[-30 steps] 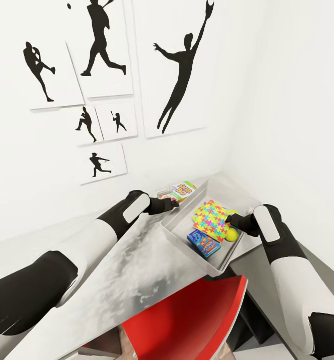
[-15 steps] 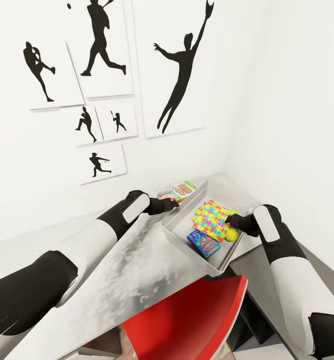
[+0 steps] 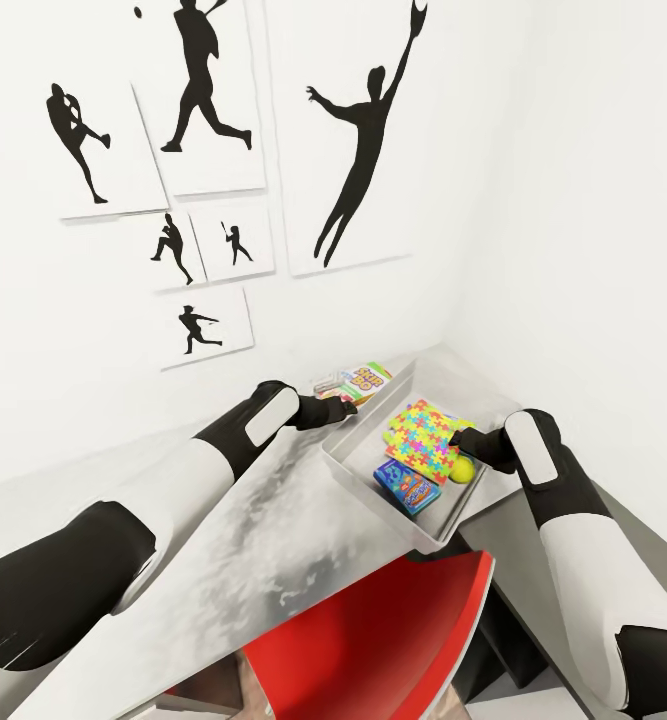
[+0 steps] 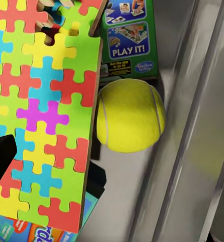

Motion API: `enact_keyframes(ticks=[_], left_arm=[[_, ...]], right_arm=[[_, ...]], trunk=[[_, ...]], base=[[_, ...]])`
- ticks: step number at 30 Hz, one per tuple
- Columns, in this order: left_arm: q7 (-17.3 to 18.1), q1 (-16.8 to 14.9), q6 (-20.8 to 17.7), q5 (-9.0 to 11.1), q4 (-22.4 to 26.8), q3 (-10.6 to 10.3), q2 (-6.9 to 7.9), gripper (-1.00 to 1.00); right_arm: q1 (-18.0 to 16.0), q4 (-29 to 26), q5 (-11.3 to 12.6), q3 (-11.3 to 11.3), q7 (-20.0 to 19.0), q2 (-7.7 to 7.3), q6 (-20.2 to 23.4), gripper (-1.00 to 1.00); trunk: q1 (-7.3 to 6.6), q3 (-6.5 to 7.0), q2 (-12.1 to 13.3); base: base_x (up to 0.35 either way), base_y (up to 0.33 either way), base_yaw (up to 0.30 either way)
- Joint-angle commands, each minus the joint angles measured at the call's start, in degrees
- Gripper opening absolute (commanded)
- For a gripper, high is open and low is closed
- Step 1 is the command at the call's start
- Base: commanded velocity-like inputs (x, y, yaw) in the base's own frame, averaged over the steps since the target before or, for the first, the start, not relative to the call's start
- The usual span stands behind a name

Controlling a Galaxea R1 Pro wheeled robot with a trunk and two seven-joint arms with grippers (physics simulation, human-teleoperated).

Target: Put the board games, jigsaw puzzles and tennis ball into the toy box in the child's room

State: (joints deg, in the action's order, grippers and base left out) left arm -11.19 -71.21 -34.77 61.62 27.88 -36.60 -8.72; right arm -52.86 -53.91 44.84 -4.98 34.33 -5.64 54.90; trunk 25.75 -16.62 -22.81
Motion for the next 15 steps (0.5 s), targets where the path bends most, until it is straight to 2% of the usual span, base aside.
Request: enact_keyframes(ticks=[1,8,15], left_arm=[[-0.5,-0.07,-0.04,0.61,0.08,-0.31,0.03,1.0],[-0.5,-0.07,-0.04,0.55,0.07,-0.44,0.03,1.0],[-0.5,-0.07,-0.04,0.53,0.07,-1.6,0.02,1.0]], right_arm=[[-0.05,-0.06,0.6,-0.01,0.56,-0.01,0.13,1.0],[-0.05,-0.06,0.61,-0.07,0.56,-0.05,0.12,1.0],[-0.05,-0.05,0.63,-0.15,0.56,-0.07,0.12,1.0]], trunk=[[0.03,-0.11,-0.12],[0.03,-0.11,-0.12],[0.03,-0.19,-0.12]], base=[[0.0,0.0,0.0],[0.0,0.0,0.0],[0.0,0.0,0.0]])
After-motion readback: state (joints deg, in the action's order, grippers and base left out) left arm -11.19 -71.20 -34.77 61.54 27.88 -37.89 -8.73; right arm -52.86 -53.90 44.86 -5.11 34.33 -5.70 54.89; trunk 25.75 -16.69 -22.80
